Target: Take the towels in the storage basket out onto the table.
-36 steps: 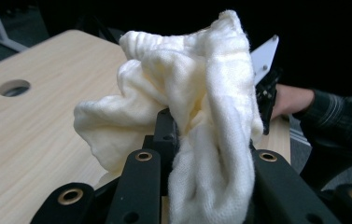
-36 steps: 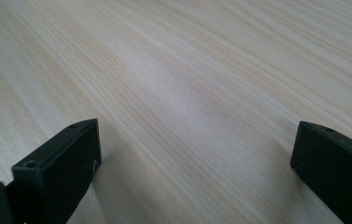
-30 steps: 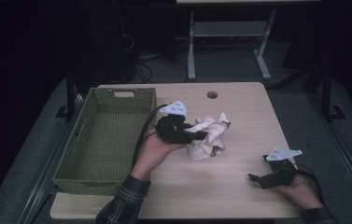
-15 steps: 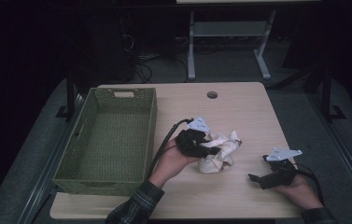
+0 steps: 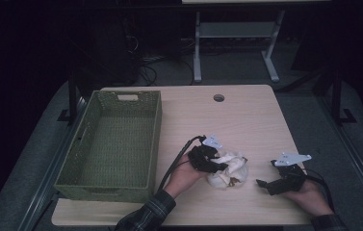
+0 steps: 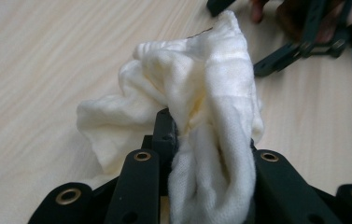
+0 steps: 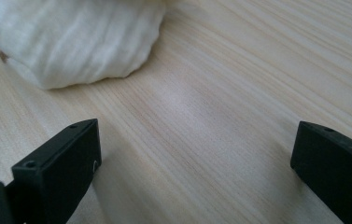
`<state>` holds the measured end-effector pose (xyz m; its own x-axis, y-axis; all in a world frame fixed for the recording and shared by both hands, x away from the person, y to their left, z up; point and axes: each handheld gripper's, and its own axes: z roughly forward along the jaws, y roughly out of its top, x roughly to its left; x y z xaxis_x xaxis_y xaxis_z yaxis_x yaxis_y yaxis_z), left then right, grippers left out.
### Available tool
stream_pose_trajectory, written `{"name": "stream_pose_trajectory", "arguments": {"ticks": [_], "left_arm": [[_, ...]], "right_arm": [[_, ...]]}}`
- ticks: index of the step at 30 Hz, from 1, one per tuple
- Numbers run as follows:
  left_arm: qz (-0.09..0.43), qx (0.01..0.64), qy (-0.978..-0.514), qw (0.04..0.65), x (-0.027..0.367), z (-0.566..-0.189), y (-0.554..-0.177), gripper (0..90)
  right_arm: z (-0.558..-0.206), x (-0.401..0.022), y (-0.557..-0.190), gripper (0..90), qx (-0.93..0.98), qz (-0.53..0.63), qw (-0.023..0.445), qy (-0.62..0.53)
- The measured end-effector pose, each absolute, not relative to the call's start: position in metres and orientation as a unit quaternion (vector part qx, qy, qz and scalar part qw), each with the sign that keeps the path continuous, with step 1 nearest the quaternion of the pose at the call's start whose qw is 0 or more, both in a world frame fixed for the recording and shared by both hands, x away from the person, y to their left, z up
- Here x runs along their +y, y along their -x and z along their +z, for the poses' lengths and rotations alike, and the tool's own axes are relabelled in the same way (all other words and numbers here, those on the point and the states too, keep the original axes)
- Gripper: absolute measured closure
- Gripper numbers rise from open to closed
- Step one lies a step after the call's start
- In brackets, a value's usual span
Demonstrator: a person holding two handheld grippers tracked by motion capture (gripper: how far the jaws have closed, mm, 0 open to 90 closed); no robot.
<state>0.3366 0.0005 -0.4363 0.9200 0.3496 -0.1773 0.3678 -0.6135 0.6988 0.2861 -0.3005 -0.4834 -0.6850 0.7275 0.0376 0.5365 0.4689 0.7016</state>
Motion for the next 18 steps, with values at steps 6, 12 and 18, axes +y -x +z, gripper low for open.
{"name": "stream_pose_trajectory", "arguments": {"ticks": [6,12,18], "left_arm": [[-0.011,0.21,-0.904,0.373,-0.001,-0.455,-0.339,71.3],[-0.012,0.214,-0.901,0.377,-0.001,-0.46,-0.34,66.3],[0.012,0.212,-0.902,0.376,0.009,-0.447,-0.338,42.4]], "right_arm": [[-0.483,-0.301,-0.286,1.4,0.846,0.355,0.135,-0.374],[-0.483,-0.3,-0.286,1.4,0.847,0.355,0.134,-0.373],[-0.483,-0.3,-0.286,1.3,0.847,0.355,0.134,-0.373]]}}
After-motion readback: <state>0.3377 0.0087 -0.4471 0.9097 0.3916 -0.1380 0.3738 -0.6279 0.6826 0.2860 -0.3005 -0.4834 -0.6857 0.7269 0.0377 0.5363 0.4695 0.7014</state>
